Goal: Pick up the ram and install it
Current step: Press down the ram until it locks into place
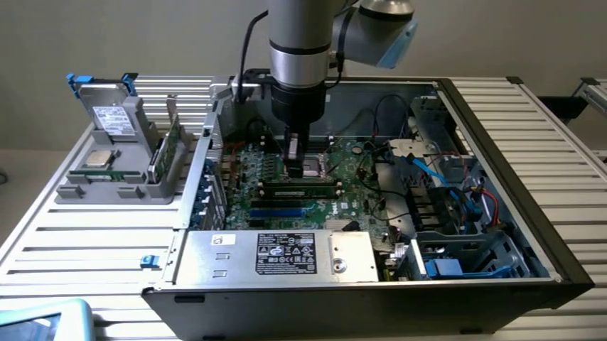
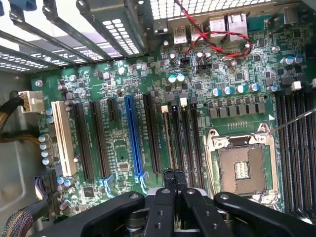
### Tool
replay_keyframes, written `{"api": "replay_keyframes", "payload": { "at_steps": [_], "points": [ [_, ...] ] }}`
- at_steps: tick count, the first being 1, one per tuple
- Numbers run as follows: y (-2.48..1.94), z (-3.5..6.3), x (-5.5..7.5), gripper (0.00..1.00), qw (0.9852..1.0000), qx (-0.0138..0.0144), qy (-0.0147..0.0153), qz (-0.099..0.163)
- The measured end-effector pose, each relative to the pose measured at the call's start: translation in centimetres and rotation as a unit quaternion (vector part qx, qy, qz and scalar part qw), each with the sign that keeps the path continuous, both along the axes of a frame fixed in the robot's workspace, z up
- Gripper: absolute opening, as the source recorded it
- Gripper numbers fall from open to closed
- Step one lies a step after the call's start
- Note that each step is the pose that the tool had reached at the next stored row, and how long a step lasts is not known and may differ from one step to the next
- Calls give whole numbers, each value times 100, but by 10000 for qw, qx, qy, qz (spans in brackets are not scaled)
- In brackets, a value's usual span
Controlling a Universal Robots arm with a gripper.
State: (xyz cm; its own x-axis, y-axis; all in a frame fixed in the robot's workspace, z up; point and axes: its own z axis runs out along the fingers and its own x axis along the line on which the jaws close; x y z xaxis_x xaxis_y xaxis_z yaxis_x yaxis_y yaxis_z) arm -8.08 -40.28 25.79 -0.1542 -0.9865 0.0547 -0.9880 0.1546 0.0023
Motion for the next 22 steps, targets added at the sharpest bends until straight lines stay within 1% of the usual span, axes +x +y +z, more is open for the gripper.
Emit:
{"api": "replay_keyframes", "payload": {
  "at_steps": [5, 9, 11, 13, 15, 20, 22],
  "points": [
    [0, 0, 0, 11, 9995, -3, 0, -301],
    [0, 0, 0, 11, 9985, -9, -2, -544],
    [0, -1, 1, 11, 9980, -16, -11, -639],
    [0, -1, 0, 11, 9973, -24, -32, -733],
    [1, -1, 0, 11, 9966, -27, -62, -819],
    [0, -1, 0, 11, 9945, -24, -146, -1036],
    [0, -1, 0, 11, 9935, -23, -172, -1126]
  ]
}}
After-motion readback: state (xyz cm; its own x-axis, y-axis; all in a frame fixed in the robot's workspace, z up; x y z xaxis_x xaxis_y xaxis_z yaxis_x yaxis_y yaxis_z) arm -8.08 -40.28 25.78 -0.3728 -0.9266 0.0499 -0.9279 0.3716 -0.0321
